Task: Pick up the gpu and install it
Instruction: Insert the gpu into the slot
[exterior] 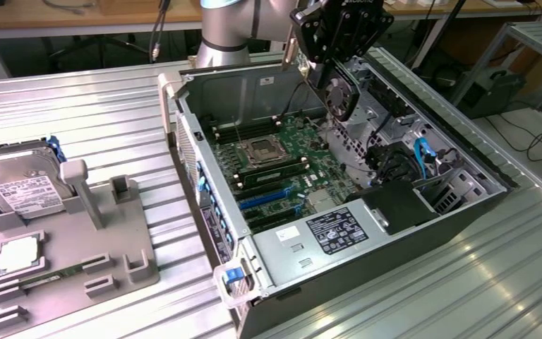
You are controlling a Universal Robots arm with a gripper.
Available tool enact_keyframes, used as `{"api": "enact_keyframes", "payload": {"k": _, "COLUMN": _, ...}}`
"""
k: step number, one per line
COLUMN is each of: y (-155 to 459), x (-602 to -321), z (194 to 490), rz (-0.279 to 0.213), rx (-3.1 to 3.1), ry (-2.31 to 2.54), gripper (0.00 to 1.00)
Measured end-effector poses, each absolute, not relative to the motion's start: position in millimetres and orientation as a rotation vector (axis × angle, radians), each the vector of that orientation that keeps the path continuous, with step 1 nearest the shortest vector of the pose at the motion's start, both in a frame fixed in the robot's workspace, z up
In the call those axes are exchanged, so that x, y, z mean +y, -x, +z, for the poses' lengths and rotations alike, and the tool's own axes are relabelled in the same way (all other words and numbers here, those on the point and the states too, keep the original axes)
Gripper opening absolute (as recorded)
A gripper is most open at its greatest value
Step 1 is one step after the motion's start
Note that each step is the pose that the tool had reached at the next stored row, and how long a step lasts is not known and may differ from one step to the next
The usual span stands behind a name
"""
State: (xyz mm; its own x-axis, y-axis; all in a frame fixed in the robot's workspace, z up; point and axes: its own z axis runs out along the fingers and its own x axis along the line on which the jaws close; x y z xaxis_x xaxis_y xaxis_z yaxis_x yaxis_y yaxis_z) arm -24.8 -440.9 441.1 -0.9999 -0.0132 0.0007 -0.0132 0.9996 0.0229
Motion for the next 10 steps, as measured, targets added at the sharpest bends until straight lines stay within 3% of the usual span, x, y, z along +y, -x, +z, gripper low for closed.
{"api": "enact_keyframes", "payload": {"k": 10, "y": 24.8, "x": -440.9, "z": 441.1, "rz": -0.036, "rx": -3.139, "ry": -0.068, "gripper": 0.27}}
